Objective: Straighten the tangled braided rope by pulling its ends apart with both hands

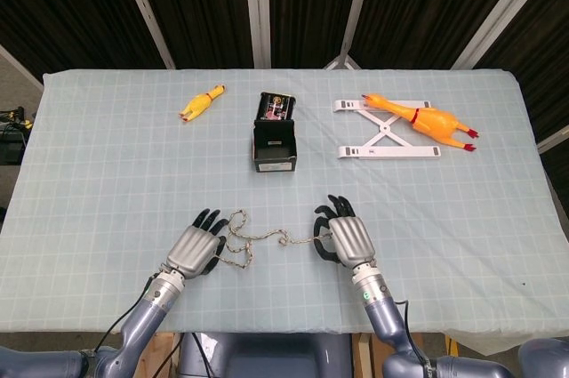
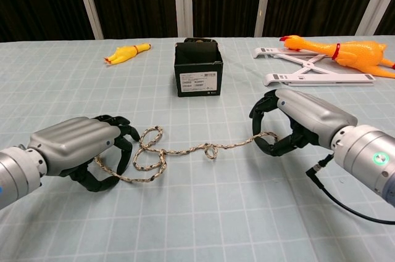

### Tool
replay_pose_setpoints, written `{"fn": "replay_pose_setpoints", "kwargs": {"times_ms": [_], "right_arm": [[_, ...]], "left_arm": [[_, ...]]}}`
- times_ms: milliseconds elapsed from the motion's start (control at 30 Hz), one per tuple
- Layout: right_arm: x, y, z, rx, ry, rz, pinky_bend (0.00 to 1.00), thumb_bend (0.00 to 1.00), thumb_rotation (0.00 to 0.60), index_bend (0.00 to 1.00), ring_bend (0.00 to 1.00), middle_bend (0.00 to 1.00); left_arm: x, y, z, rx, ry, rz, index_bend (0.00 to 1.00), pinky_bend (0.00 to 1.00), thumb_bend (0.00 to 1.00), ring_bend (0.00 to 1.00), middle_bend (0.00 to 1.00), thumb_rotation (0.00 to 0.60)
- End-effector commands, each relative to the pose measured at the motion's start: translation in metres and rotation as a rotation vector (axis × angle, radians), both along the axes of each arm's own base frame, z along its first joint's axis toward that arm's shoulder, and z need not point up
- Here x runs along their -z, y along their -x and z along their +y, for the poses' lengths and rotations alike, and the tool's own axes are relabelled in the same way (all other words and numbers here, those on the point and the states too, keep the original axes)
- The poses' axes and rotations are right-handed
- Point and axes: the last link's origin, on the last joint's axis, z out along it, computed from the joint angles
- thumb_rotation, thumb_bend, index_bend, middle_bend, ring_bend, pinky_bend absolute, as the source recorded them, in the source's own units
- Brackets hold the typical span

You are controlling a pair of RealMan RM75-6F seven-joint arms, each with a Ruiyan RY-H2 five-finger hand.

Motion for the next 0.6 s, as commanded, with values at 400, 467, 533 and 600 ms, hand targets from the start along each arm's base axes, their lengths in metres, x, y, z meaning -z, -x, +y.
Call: {"fn": "replay_pose_setpoints", "kwargs": {"times_ms": [400, 467, 533, 600], "right_arm": [[-0.002, 0.000, 0.001, 0.000, 0.002, 0.000, 0.00, 0.49, 0.600, 0.62, 0.05, 0.28], [-0.002, 0.000, 0.001, 0.000, 0.004, 0.000, 0.00, 0.49, 0.600, 0.62, 0.05, 0.28], [-0.003, 0.001, 0.001, 0.000, 0.004, 0.000, 0.00, 0.49, 0.600, 0.62, 0.05, 0.28], [-0.005, 0.001, 0.001, -0.001, 0.006, 0.002, 0.00, 0.49, 0.600, 0.62, 0.05, 0.28]], "left_arm": [[-0.005, 0.001, 0.000, -0.005, -0.016, -0.010, 0.61, 0.00, 0.59, 0.00, 0.16, 0.600], [-0.006, 0.002, 0.001, -0.010, -0.021, -0.011, 0.61, 0.00, 0.60, 0.00, 0.16, 0.600], [-0.008, 0.003, 0.002, -0.015, -0.025, -0.014, 0.61, 0.00, 0.60, 0.00, 0.16, 0.600], [-0.011, 0.003, 0.003, -0.015, -0.033, -0.017, 0.61, 0.00, 0.61, 0.00, 0.16, 0.600]]}}
